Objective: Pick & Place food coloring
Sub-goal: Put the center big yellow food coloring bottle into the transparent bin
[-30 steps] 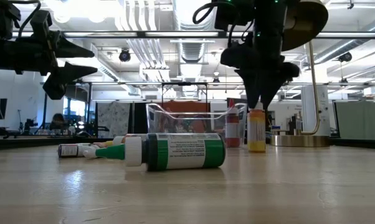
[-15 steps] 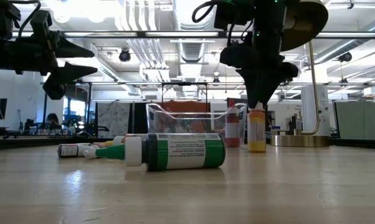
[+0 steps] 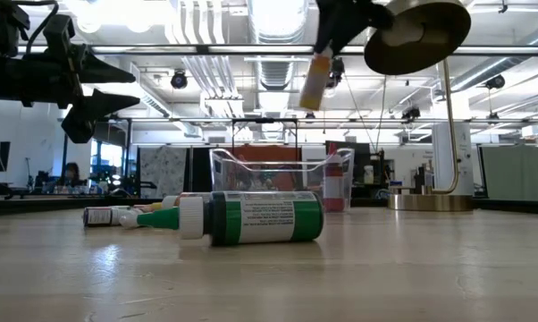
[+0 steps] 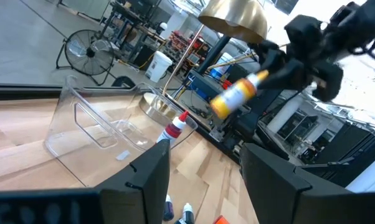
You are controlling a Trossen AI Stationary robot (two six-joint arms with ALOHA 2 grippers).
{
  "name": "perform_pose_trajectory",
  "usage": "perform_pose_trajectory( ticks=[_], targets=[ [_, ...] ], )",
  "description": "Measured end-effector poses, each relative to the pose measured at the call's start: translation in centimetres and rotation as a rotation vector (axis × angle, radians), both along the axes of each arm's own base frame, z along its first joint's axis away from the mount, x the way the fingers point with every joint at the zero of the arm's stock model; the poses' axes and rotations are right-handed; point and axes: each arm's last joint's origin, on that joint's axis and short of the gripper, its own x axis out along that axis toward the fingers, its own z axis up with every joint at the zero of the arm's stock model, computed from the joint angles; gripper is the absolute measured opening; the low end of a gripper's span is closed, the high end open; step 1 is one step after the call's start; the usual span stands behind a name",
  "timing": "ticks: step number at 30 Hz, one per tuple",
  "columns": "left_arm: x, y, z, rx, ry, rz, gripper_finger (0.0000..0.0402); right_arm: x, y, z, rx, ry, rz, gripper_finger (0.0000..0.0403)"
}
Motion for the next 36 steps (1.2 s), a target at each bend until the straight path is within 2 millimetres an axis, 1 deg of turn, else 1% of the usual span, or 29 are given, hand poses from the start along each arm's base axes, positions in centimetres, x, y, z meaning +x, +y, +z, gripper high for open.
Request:
perform_pose_trajectory(
  ticks=[3, 5, 7, 10, 13, 16, 19, 23, 25, 32, 36],
  targets=[
    [0.0, 0.0, 0.0, 0.000, 0.000, -0.001, 0.0167, 0.9, -2.2, 0.0, -0.030, 0.017, -0.033, 0.0106],
    [0.0, 0.0, 0.0, 0.000, 0.000, 0.000, 0.0167, 1.4, -4.2, -1.0, -0.032, 0.068, -0.062, 0.0105],
    [0.0, 0.0, 0.0, 0.000, 0.000, 0.000, 0.0167, 1.8, -6.4, -2.5, 0.018, 0.114, -0.082, 0.0105],
    [0.0, 0.0, 0.0, 0.000, 0.000, 0.000, 0.0167, 2.3, -9.3, -5.5, 0.086, 0.208, -0.096, 0.0105],
    [0.0, 0.0, 0.0, 0.000, 0.000, 0.000, 0.0167, 2.8, -11.3, -7.7, 0.097, 0.250, -0.100, 0.0105],
    [0.0, 0.0, 0.0, 0.000, 0.000, -0.001, 0.0167, 3.3, -13.0, -9.3, 0.166, 0.229, -0.090, 0.0105],
    [0.0, 0.0, 0.0, 0.000, 0.000, 0.000, 0.0167, 3.5, -14.0, -11.2, 0.186, 0.267, -0.107, 0.0105],
    [0.0, 0.0, 0.0, 0.000, 0.000, 0.000, 0.0167, 3.6, -14.9, -12.4, 0.182, 0.287, -0.111, 0.0108],
    [0.0, 0.0, 0.0, 0.000, 0.000, 0.000, 0.0167, 3.6, -15.3, -13.3, 0.190, 0.315, -0.119, 0.0113],
    [0.0, 0.0, 0.0, 0.000, 0.000, 0.000, 0.0167, 3.5, -15.4, -13.3, 0.159, 0.329, -0.132, 0.0130],
    [0.0, 0.0, 0.0, 0.000, 0.000, 0.000, 0.0167, 3.2, -15.3, -12.4, 0.151, 0.312, -0.133, 0.0151]
  ],
)
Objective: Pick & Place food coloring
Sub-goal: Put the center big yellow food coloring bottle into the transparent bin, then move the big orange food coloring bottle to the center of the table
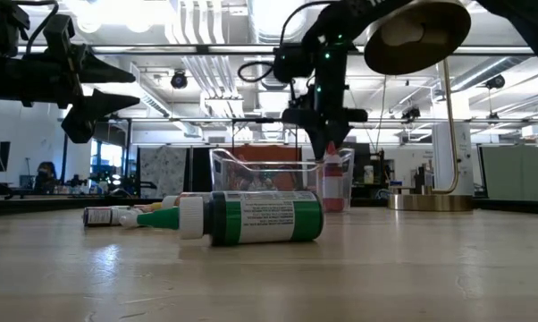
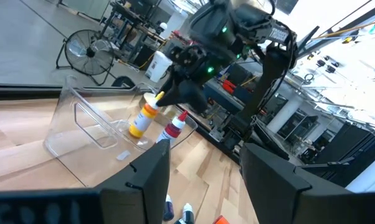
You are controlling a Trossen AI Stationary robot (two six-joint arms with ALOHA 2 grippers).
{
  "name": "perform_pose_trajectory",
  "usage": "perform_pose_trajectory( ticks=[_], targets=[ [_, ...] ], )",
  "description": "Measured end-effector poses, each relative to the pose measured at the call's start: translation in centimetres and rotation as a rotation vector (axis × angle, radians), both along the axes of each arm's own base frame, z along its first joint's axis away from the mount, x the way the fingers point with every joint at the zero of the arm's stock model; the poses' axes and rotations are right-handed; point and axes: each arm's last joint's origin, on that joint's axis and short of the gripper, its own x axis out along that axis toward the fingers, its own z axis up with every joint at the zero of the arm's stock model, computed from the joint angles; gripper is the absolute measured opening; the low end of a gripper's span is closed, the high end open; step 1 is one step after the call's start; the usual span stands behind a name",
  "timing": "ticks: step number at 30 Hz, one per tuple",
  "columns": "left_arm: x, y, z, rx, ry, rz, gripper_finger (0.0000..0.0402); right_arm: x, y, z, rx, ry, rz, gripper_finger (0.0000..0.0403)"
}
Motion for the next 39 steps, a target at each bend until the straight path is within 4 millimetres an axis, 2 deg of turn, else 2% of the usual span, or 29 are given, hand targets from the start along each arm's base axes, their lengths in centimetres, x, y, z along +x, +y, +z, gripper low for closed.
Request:
perform_pose_trajectory(
  ticks=[6, 10, 13, 16, 22, 25, 28, 31, 35, 39],
  targets=[
    [0.0, 0.0, 0.0, 0.000, 0.000, 0.000, 0.0167, -0.7, 0.5, 1.9, -0.022, -0.037, 0.003, 0.0196],
    [0.0, 0.0, 0.0, 0.000, 0.000, 0.000, 0.0167, -1.4, 1.5, 4.3, -0.051, -0.094, 0.043, 0.0220],
    [0.0, 0.0, 0.0, 0.000, 0.000, 0.000, 0.0167, -1.3, 3.9, 6.1, -0.073, -0.112, 0.245, 0.0232],
    [0.0, 0.0, 0.0, 0.000, 0.000, 0.000, 0.0167, -0.8, 7.8, 7.0, -0.030, -0.101, 0.620, 0.0236],
    [0.0, 0.0, 0.0, 0.000, 0.000, 0.000, 0.0167, 0.1, 15.8, 5.0, -0.085, 0.053, 1.344, 0.0229],
    [0.0, 0.0, 0.0, 0.000, 0.000, 0.000, 0.0167, 0.6, 19.5, 3.4, -0.159, 0.114, 1.595, 0.0226],
    [0.0, 0.0, 0.0, 0.000, 0.000, 0.000, 0.0167, 1.3, 21.9, 2.3, -0.254, 0.115, 1.693, 0.0226],
    [0.0, 0.0, 0.0, 0.000, 0.000, 0.000, 0.0167, 2.2, 23.0, 1.6, -0.294, 0.066, 1.727, 0.0226],
    [0.0, 0.0, 0.0, 0.000, 0.000, 0.000, 0.0167, 3.3, 24.2, -0.1, -0.260, 0.012, 1.815, 0.0226],
    [0.0, 0.0, 0.0, 0.000, 0.000, 0.000, 0.0167, 4.3, 25.5, -2.5, -0.186, 0.019, 1.813, 0.0226]
  ],
)
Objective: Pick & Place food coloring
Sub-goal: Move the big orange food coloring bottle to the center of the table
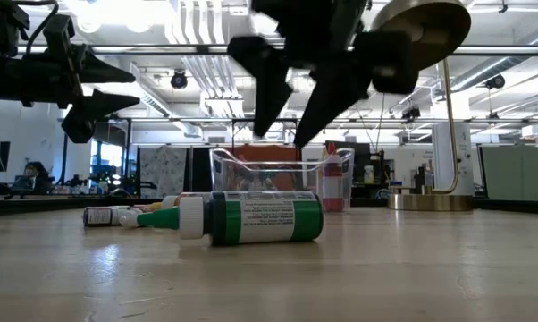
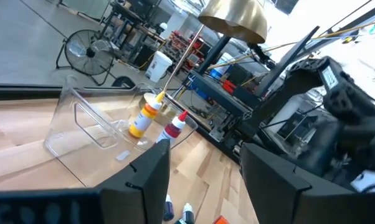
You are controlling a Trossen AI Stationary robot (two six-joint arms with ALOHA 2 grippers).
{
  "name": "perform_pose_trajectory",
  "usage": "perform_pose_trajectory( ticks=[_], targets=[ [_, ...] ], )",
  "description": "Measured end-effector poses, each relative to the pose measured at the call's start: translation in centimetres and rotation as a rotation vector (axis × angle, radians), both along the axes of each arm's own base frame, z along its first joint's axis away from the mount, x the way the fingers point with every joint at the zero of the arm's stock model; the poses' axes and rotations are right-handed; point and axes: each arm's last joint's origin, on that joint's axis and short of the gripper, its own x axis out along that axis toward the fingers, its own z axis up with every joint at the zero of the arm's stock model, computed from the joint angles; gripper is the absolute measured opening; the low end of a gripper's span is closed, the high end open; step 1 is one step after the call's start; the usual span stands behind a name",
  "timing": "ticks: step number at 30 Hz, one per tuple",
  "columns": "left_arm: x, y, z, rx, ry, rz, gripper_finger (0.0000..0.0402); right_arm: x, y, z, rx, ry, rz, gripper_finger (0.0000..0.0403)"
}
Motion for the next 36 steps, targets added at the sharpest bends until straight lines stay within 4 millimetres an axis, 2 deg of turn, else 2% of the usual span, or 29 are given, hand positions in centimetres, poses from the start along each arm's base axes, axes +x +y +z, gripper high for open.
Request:
perform_pose_trajectory(
  ticks=[6, 8, 12, 15, 18, 26, 29, 36],
  targets=[
    [0.0, 0.0, 0.0, 0.000, 0.000, 0.000, 0.0167, 2.0, 2.9, -3.4, -0.006, 0.054, 0.054, 0.0224],
    [0.0, 0.0, 0.0, 0.000, 0.000, -0.001, 0.0167, 2.7, 3.4, -3.6, -0.025, 0.037, 0.051, 0.0223],
    [0.0, 0.0, 0.0, 0.000, 0.000, 0.000, 0.0167, 4.1, 3.1, -5.0, -0.087, 0.044, 0.013, 0.0223],
    [0.0, 0.0, 0.0, 0.000, -0.001, 0.000, 0.0167, 4.7, 2.6, -4.1, -0.080, 0.029, -0.009, 0.0223],
    [0.0, 0.0, 0.0, 0.000, -0.001, 0.000, 0.0167, 4.7, 2.2, -3.7, -0.073, 0.041, -0.030, 0.0223],
    [0.0, 0.0, 0.0, 0.000, -0.001, 0.000, 0.0167, 4.8, 1.8, -4.7, 0.018, 0.083, -0.086, 0.0223],
    [0.0, 0.0, 0.0, 0.000, -0.001, 0.000, 0.0167, 4.7, 1.7, -5.8, 0.006, 0.117, -0.096, 0.0223],
    [0.0, 0.0, 0.0, 0.000, -0.001, 0.000, 0.0167, 4.9, 0.9, -6.4, -0.084, 0.096, -0.163, 0.0223]
  ],
)
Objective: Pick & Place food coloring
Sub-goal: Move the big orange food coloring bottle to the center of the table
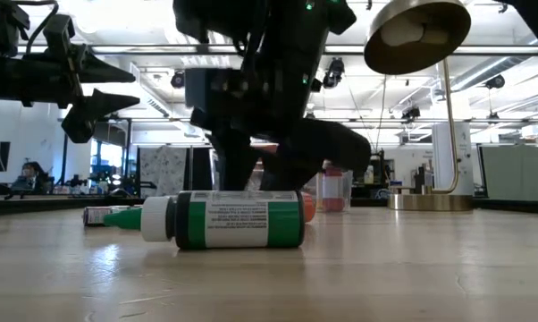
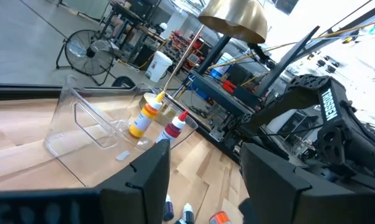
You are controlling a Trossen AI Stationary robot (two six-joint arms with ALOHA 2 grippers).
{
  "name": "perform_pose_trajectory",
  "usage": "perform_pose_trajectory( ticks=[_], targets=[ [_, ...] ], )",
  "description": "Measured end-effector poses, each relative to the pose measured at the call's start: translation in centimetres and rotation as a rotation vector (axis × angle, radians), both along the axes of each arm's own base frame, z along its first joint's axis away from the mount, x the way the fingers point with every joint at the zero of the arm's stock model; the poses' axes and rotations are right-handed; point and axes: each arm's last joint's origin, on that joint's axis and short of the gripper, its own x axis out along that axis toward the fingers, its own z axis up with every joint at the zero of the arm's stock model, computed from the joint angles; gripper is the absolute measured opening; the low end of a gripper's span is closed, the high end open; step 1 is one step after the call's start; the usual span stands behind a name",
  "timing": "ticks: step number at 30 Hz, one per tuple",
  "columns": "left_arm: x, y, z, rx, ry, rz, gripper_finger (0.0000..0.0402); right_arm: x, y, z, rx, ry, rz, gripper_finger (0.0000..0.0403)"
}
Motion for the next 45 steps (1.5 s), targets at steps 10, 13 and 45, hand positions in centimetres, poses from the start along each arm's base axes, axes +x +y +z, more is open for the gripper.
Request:
perform_pose_trajectory(
  ticks=[10, 13, 45],
  targets=[
    [0.0, 0.0, 0.0, 0.000, 0.000, 0.000, 0.0167, -0.4, -0.4, -0.1, 0.040, 0.042, -0.104, 0.0190],
    [0.0, 0.0, 0.0, 0.000, -0.001, 0.000, 0.0167, -0.3, -0.3, -0.1, 0.094, 0.045, -0.137, 0.0164],
    [0.0, 0.0, 0.0, 0.000, -0.001, 0.000, 0.0167, -7.3, 0.9, 6.8, 0.229, -1.357, -1.460, 0.0122]
  ],
)
